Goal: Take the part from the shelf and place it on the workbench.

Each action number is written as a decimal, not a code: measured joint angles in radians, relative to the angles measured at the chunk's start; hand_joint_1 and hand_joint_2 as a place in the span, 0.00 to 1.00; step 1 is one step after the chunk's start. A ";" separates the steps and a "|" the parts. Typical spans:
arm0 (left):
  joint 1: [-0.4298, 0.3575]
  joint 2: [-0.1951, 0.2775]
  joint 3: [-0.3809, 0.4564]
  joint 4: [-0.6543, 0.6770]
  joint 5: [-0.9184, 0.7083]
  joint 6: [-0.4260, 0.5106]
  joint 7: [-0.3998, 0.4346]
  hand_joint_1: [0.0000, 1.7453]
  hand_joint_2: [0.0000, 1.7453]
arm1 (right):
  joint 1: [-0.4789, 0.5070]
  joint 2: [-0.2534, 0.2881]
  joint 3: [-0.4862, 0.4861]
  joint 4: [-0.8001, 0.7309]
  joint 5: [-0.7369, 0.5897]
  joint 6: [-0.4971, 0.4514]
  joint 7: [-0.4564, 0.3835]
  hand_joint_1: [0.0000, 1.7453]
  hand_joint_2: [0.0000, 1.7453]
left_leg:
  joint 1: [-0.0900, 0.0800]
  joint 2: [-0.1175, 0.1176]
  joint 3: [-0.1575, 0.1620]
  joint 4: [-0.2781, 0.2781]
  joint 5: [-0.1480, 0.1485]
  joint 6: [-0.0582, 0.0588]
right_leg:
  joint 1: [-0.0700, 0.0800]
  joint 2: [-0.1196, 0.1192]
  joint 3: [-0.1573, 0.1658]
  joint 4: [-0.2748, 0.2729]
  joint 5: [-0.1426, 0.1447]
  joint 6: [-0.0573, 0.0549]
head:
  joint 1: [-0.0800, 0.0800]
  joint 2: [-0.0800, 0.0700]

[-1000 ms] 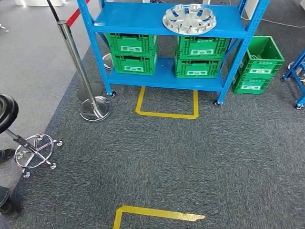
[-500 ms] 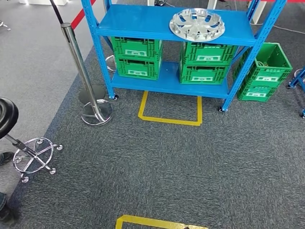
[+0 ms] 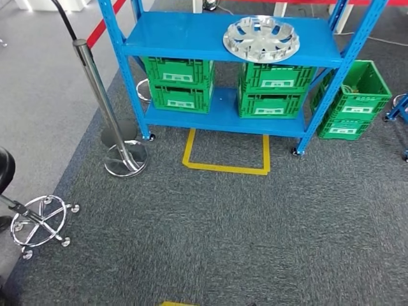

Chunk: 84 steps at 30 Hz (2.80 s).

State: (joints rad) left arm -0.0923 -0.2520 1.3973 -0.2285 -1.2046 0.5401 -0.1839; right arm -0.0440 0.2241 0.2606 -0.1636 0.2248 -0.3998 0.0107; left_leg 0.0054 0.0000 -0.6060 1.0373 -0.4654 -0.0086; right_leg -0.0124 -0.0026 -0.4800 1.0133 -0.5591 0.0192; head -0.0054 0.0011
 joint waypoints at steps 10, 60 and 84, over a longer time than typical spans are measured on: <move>0.001 -0.001 0.000 0.000 0.003 0.008 0.001 0.00 0.00 | 0.001 0.000 -0.022 0.000 -0.026 0.000 -0.004 0.00 0.00 | -0.001 -0.008 0.069 -0.014 -0.044 0.039 | 0.003 0.001 -0.198 0.241 -0.056 0.015 | 0.007 0.000; 0.000 0.000 0.001 0.000 0.033 0.033 -0.002 0.00 0.00 | 0.010 -0.002 -0.094 -0.001 -0.076 0.001 -0.040 0.00 0.00 | -0.019 -0.007 -0.020 0.032 -0.008 0.030 | 0.009 0.003 -0.003 0.012 -0.016 -0.020 | 0.002 0.000; -0.002 0.001 0.000 0.001 0.036 0.030 0.000 0.00 0.00 | 0.008 -0.002 -0.109 -0.001 -0.081 0.015 -0.045 0.00 0.00 | -0.012 -0.012 0.055 -0.012 -0.037 0.027 | -0.013 0.005 -0.056 0.015 0.027 0.028 | 0.010 0.000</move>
State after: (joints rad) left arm -0.0943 -0.2507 1.3977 -0.2277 -1.1688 0.5703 -0.1842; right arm -0.0355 0.2224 0.1513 -0.1644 0.1438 -0.3845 -0.0343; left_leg -0.0062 -0.0115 -0.5510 1.0249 -0.5021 0.0183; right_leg -0.0250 0.0020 -0.5364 1.0285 -0.5318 0.0469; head 0.0042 0.0015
